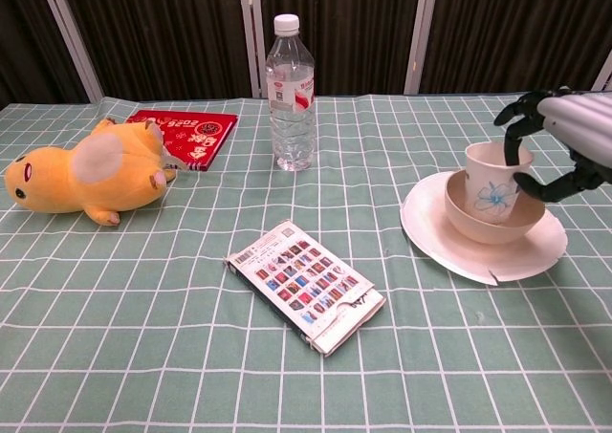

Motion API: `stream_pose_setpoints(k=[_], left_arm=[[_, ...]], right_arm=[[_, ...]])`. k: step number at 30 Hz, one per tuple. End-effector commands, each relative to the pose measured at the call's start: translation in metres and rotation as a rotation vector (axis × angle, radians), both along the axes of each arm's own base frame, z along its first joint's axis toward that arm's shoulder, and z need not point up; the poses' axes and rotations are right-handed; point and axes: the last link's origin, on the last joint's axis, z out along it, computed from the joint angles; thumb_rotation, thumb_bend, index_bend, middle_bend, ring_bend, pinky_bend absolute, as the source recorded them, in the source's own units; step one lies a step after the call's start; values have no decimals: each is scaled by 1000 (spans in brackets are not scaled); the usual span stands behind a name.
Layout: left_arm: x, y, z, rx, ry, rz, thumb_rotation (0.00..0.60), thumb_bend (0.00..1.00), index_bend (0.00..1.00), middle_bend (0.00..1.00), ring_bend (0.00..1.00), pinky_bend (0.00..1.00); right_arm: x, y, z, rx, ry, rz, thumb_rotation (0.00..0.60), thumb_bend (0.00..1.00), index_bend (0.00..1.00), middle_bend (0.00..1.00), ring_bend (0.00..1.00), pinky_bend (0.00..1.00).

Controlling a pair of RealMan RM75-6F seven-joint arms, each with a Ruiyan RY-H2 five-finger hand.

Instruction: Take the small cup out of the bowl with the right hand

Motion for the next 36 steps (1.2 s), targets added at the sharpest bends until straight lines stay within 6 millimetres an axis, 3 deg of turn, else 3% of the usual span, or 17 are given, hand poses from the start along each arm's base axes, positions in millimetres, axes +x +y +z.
stream_pose_setpoints(k=[1,6,8,11,13,23,36], left_arm=[[0,0,0,0,0,0,600,0,0,0,0,0],[0,0,1,4,-1,1,600,0,0,0,0,0],[0,0,2,9,-4,1,600,0,0,0,0,0],[1,0,2,10,-5,1,600,0,0,0,0,0],[2,-1,3,12,-5,-3,600,0,0,0,0,0],[4,-1,2,10,1,-3,600,0,0,0,0,0],[4,-1,1,9,1,-5,600,0,0,0,0,0]], right_arm=[[0,2,17,-38,-14,9,600,513,660,146,0,0],[-7,3,44,-100,-33,-8,600,510,663,146,0,0],[-24,3,65,-152,-37,-53,600,509,664,146,0,0],[-34,4,74,-162,-40,-81,600,509,665,147,0,0],[-56,4,81,-172,-9,-141,600,507,665,146,0,0],[-111,3,73,-146,-16,-298,600,481,667,146,0,0],[-139,9,53,-121,-33,-367,600,461,666,146,0,0]])
